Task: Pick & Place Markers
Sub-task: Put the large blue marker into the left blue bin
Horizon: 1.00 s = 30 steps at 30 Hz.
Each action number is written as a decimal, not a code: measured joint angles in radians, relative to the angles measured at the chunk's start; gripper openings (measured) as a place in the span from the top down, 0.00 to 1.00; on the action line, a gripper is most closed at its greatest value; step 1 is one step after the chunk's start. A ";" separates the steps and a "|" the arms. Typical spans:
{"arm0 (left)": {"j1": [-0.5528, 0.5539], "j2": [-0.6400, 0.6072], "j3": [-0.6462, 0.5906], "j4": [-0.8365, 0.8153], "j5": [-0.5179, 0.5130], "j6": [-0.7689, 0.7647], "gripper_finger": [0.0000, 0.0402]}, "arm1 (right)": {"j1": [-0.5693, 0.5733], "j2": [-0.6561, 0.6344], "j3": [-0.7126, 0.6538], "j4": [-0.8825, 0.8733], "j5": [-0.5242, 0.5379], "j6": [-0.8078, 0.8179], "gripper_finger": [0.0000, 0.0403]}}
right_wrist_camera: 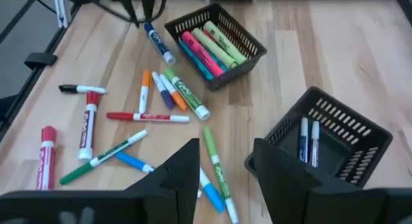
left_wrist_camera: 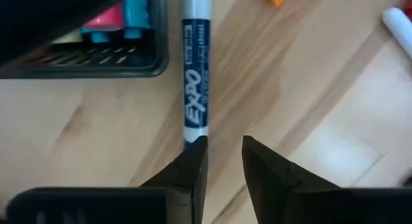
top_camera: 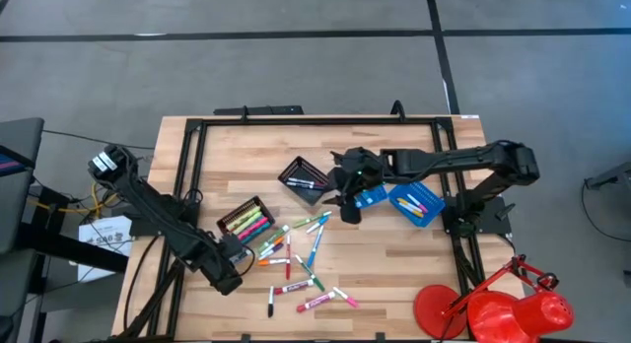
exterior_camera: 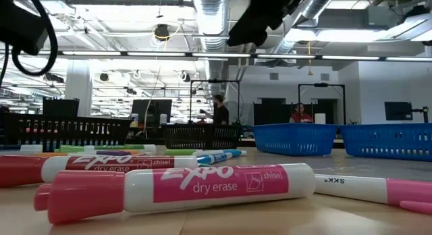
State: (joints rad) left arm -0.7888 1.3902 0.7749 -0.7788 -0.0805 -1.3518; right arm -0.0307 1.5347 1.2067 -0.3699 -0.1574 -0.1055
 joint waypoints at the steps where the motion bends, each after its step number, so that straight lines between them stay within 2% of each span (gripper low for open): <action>1: 0.002 0.001 -0.011 0.018 -0.001 0.000 0.77 | 0.000 0.003 -0.001 0.017 0.000 0.000 0.67; 10: 0.003 0.000 -0.103 0.087 -0.001 0.000 0.75 | 0.000 0.043 -0.001 0.076 0.001 0.000 0.67; 18: 0.002 -0.005 -0.213 0.256 -0.029 0.000 0.76 | 0.000 0.041 -0.001 0.078 0.001 0.000 0.67; 22: 0.002 -0.005 -0.217 0.258 -0.033 0.021 0.85 | 0.004 0.060 -0.001 0.068 0.003 0.001 0.67; 27: -0.003 -0.008 -0.196 0.254 -0.048 0.031 0.86 | 0.013 0.105 -0.004 0.109 0.001 0.000 0.67; 30: -0.003 -0.007 -0.150 0.301 -0.116 0.047 0.86 | 0.018 0.124 0.000 0.171 0.000 0.000 0.67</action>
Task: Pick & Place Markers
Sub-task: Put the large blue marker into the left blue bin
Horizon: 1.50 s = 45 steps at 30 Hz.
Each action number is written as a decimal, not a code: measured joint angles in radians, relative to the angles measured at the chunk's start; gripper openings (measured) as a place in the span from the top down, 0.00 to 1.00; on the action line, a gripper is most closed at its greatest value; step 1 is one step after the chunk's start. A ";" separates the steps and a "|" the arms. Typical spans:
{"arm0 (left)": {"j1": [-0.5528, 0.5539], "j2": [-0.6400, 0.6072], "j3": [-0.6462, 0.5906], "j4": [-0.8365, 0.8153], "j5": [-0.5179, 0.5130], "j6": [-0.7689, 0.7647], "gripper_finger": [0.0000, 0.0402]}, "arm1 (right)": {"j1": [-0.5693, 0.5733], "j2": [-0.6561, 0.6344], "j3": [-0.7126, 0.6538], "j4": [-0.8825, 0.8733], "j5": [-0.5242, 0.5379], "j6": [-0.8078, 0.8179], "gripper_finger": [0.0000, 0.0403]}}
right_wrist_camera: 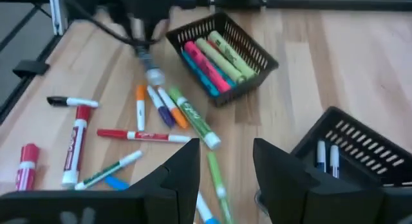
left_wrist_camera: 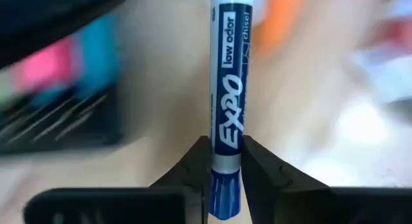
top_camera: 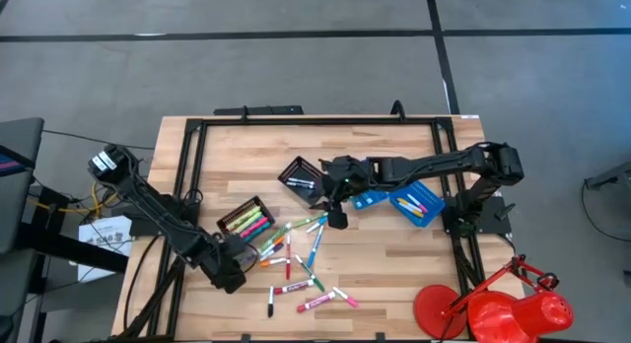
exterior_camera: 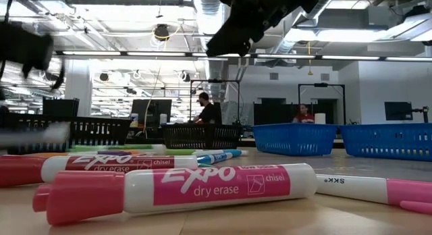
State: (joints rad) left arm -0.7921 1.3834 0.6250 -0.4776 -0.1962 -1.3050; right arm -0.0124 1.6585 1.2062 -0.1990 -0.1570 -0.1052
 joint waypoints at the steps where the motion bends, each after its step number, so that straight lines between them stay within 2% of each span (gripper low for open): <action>1: 0.000 0.002 0.016 0.034 -0.034 0.027 0.86 | 0.000 0.000 -0.001 0.013 0.000 0.000 0.67; 5: -0.002 0.008 0.073 0.103 -0.181 0.212 0.86 | 0.001 -0.019 -0.001 0.020 0.000 0.015 0.67; 8: 0.010 0.005 0.103 0.105 -0.343 0.348 0.86 | 0.014 -0.056 0.001 0.037 0.000 0.032 0.68; 11: 0.051 0.004 0.109 0.127 -0.483 0.472 0.84 | 0.036 -0.071 0.003 0.050 -0.001 -0.001 0.69; 13: 0.096 0.000 0.109 0.180 -0.531 0.592 0.83 | 0.051 -0.077 -0.001 0.040 -0.001 -0.029 0.70; 19: 0.223 0.000 0.111 0.435 -0.549 1.016 0.85 | 0.072 -0.059 0.001 0.020 0.000 -0.045 0.70; 23: 0.290 0.000 0.111 0.478 -0.551 1.142 0.83 | 0.072 -0.051 0.001 -0.011 0.001 0.005 0.70; 29: 0.367 0.000 0.111 0.522 -0.549 1.221 0.84 | 0.082 -0.017 -0.002 -0.003 0.002 0.001 0.70; 33: 0.397 0.000 0.111 0.578 -0.541 1.267 0.83 | 0.092 0.018 -0.002 0.083 0.006 0.000 0.69; 36: 0.404 -0.002 0.111 0.597 -0.543 1.272 0.83 | 0.097 0.036 0.001 0.185 0.006 0.002 0.70; 39: 0.404 -0.002 0.111 0.608 -0.548 1.272 0.84 | 0.100 0.035 -0.001 0.216 0.033 0.002 0.69; 45: 0.383 0.000 0.110 0.634 -0.595 1.272 0.83 | 0.096 0.035 0.001 0.190 0.065 0.026 0.69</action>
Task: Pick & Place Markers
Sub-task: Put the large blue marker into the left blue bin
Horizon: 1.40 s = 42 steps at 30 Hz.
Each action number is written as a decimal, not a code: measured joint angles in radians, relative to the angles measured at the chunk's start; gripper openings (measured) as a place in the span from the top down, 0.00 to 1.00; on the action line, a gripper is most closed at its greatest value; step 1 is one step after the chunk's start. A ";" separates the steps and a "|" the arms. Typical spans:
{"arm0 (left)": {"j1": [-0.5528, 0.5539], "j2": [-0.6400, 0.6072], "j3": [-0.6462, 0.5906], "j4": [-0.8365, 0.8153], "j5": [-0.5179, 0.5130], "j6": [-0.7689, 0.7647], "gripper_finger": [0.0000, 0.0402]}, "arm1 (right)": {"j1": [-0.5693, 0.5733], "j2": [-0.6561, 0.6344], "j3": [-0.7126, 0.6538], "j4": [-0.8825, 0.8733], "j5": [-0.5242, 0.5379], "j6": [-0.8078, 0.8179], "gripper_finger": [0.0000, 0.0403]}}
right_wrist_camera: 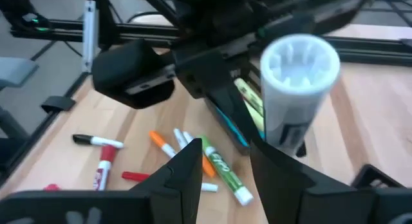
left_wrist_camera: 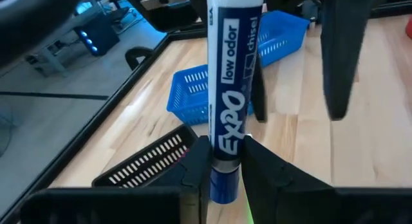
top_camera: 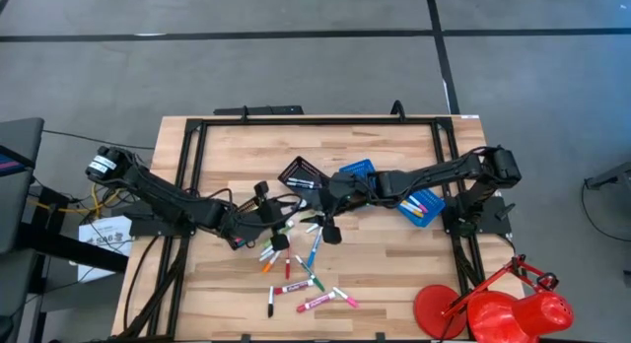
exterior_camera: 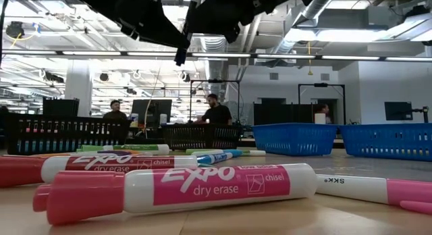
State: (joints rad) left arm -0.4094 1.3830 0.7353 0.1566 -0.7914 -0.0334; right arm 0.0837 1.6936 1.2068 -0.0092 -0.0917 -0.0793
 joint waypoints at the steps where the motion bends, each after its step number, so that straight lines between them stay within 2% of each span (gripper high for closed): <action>1: -0.003 0.000 0.000 0.001 -0.004 0.000 0.83 | 0.000 0.000 0.000 -0.003 0.013 0.000 0.69; 15: -0.052 -0.001 0.000 0.008 -0.010 -0.009 0.83 | 0.007 0.000 0.000 -0.018 0.034 0.001 0.70; 22: -0.097 0.000 0.000 0.014 0.020 -0.008 0.83 | 0.003 -0.002 0.000 -0.001 0.059 0.002 0.70; 34: -0.080 0.000 -0.014 0.026 0.011 -0.006 0.83 | 0.017 -0.002 0.000 0.019 0.051 -0.006 0.70; 37: -0.103 0.000 -0.015 0.026 -0.026 -0.005 0.83 | 0.009 -0.002 0.000 -0.029 0.043 -0.007 0.70; 40: -0.124 0.000 -0.015 0.025 -0.136 -0.005 0.83 | 0.006 -0.002 0.000 -0.034 0.038 -0.007 0.70; 42: -0.121 0.000 -0.015 0.026 -0.150 -0.005 0.83 | 0.006 -0.002 0.000 -0.015 0.039 -0.007 0.70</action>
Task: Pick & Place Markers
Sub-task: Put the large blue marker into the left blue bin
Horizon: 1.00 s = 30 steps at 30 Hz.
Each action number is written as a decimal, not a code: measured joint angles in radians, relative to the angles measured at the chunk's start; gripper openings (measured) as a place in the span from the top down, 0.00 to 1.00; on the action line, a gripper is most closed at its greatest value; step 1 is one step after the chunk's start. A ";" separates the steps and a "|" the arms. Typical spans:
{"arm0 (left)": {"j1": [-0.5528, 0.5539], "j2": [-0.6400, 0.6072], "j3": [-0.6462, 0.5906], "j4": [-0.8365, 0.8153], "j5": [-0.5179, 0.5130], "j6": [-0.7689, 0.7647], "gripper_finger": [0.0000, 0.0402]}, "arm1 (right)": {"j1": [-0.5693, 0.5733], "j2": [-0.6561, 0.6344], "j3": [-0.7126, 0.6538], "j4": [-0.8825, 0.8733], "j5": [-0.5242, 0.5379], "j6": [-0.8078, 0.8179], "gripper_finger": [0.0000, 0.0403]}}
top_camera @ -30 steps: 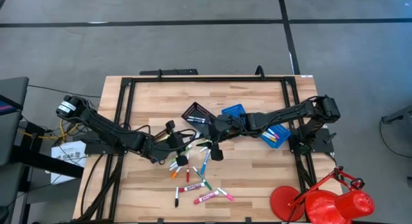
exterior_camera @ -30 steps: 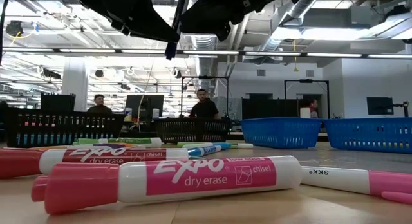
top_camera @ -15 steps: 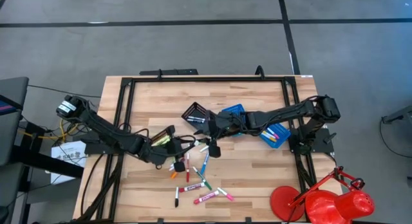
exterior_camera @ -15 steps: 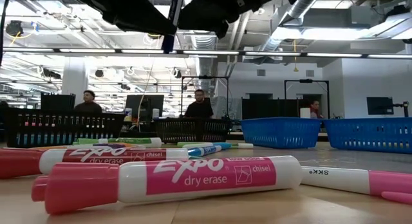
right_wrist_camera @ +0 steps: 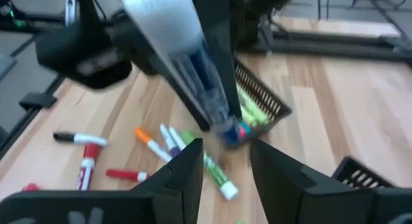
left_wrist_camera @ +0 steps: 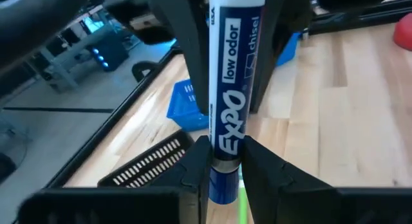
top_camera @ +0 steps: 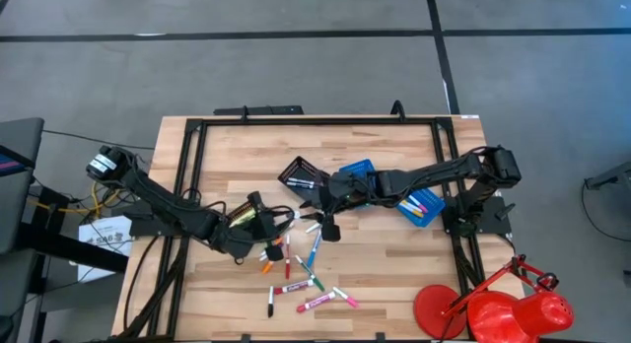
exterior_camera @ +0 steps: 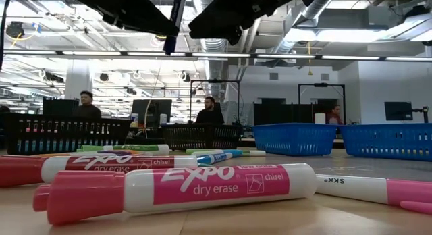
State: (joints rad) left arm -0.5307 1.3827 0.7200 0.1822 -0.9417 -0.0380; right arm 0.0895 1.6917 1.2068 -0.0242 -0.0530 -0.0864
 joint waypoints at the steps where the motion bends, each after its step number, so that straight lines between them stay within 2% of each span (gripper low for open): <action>1: 0.006 0.000 0.000 0.000 0.008 0.000 0.83 | 0.000 0.000 0.000 0.017 0.000 0.000 0.70; 9: 0.064 0.000 0.000 0.008 0.070 -0.038 0.83 | 0.008 0.000 0.000 0.125 0.003 0.000 0.70; 15: 0.081 0.000 0.000 0.014 0.113 -0.038 0.82 | 0.008 0.000 0.000 0.142 0.001 0.010 0.71; 21: 0.093 0.001 -0.001 0.015 0.123 -0.051 0.82 | 0.007 0.016 0.000 0.149 0.018 -0.002 0.83; 24: 0.093 0.002 -0.002 0.008 0.123 -0.061 0.79 | -0.001 0.025 0.002 0.153 0.016 0.003 0.87; 30: 0.094 0.001 0.000 0.026 0.111 -0.055 0.71 | -0.004 0.018 0.000 0.107 0.057 0.061 0.84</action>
State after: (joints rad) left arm -0.4367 1.3834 0.7197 0.2082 -0.8309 -0.0931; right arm 0.0853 1.7101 1.2068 0.0824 0.0035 -0.0255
